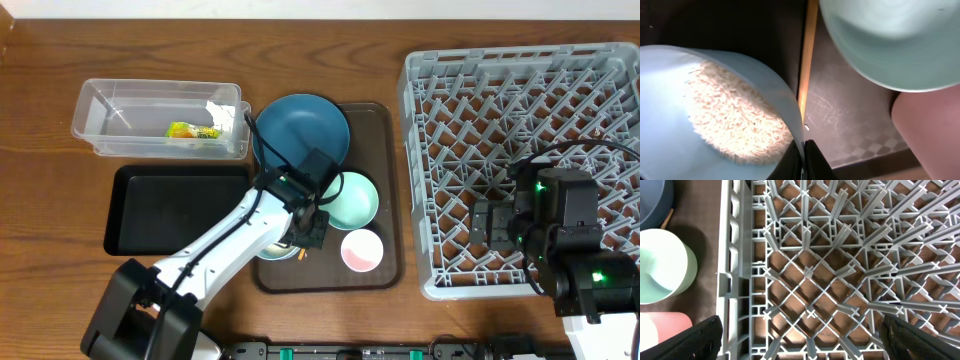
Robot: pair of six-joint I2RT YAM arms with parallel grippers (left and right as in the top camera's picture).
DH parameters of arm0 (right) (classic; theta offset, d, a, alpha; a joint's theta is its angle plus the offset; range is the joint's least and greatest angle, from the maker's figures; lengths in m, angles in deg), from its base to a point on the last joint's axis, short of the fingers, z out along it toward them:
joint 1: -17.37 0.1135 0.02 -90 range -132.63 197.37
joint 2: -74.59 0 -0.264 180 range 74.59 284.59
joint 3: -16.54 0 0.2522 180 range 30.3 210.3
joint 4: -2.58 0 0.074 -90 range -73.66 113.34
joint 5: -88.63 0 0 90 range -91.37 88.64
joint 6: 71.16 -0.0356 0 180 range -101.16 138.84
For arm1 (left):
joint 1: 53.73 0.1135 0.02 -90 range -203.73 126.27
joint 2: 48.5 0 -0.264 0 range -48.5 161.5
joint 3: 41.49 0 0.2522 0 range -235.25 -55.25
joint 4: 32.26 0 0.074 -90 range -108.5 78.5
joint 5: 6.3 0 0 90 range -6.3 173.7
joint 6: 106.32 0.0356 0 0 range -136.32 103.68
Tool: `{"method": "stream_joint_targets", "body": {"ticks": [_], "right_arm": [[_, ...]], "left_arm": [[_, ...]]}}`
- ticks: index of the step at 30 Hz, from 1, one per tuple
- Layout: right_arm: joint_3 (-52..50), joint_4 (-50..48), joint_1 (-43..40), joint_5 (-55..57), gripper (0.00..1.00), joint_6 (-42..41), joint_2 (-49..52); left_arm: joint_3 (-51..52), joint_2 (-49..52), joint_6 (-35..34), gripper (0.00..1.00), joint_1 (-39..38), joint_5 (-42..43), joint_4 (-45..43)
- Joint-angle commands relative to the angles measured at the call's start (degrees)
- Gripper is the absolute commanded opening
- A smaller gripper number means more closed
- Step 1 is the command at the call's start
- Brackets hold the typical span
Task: Sort waste into correct bins and load items into the dishwasher rack
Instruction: 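Grasp the rim of the light-blue rice bowl with the left gripper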
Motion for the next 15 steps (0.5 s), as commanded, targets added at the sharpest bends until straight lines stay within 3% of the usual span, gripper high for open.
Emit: {"method": "stream_joint_targets", "body": {"ticks": [1,10,15], "right_arm": [[1.0,0.0,0.0,-0.2,0.99,-0.8,0.0],[1.0,0.0,0.0,-0.2,0.99,-0.8,0.0],[1.0,0.0,0.0,-0.2,0.99,-0.7,0.0]], "left_arm": [[-3.0,0.4,-0.1,0.06,0.1,-1.1,1.2],[-8.3,-1.1,0.3,0.06,0.5,-3.1,5.2],[-8.7,-5.4,0.3,0.06,5.2,-3.0,5.3]]}}
